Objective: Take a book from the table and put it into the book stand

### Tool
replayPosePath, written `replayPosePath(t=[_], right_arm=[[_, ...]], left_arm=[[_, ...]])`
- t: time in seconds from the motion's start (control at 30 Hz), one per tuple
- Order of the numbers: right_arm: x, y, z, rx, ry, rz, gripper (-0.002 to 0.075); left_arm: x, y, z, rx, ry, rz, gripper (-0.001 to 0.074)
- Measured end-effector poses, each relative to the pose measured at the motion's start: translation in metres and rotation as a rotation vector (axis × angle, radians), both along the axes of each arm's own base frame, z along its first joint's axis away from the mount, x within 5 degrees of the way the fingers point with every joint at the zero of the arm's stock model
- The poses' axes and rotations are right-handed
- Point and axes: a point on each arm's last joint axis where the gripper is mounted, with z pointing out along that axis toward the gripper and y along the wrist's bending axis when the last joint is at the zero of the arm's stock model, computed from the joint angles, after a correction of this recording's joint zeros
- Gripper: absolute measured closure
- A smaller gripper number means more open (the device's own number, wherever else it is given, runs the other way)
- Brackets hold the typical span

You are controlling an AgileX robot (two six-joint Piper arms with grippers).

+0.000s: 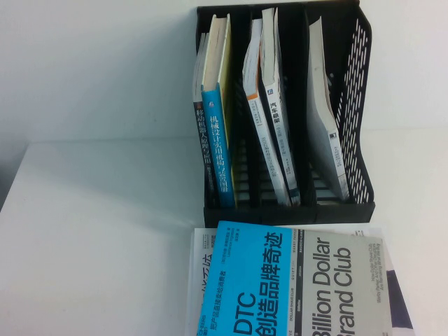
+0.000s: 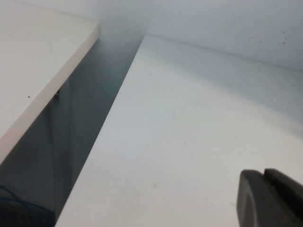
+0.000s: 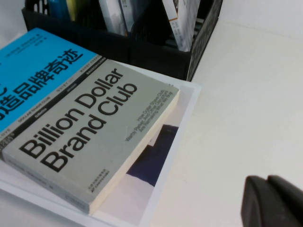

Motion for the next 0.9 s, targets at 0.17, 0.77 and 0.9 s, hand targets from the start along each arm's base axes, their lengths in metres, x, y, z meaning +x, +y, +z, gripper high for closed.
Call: replayPosePath(t=[0.17,0.77,0.9], right_arm=[[0.0,0.0,0.0,0.0,0.0,0.0,0.0729],[-0.016,-0.019,0.007,-0.048,-0.17,-0.273,0.0729],[-0.019,-0.023,0.0,-0.062,-0.217,-0.395,0.0729]], left_arm=[[0.0,0.0,0.0,0.002,0.0,-0.001,0.0737],[0.0,0.0,0.0,0.018,0.001,-0.004,0.0737],[0.0,0.0,0.0,0.022,0.003,-0.004,0.0737]])
